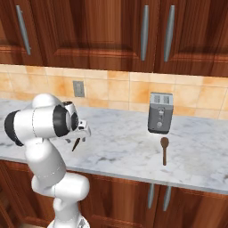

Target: Take the fork and place it on the left side of the plate. Then take the spoon and place it on the right side of the plate. Make sure they're directly next to the plate.

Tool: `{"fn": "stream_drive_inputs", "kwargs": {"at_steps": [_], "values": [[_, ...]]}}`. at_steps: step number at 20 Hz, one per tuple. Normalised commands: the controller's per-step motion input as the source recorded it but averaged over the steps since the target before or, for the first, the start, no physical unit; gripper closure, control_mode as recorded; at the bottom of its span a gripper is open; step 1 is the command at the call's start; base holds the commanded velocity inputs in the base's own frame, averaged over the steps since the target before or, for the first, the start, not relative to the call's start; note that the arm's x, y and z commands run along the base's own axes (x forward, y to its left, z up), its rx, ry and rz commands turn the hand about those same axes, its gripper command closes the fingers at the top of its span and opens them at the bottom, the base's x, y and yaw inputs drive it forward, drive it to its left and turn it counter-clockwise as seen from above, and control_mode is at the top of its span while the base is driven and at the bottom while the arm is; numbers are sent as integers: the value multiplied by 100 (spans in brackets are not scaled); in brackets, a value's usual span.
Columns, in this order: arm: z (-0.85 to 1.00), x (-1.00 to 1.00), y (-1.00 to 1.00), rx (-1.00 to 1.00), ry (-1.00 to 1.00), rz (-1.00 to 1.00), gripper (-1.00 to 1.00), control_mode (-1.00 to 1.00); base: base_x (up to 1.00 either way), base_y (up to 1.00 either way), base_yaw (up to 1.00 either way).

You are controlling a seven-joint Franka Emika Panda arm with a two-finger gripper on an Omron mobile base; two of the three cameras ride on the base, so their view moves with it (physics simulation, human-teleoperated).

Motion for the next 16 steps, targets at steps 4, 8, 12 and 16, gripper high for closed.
{"fn": "stream_drive_inputs", "kwargs": {"at_steps": [4, 8, 12, 16], "values": [[-38, 8, 0, 0, 0, 0, 100, -100, 0, 0, 0], [-30, 0, 0, 4, -9, 0, 100, -100, 0, 0, 0], [-18, -3, 1, 5, -12, 0, 100, -100, 0, 0, 0], [-8, -14, 3, 5, -11, 0, 100, -100, 0, 0, 0]]}}
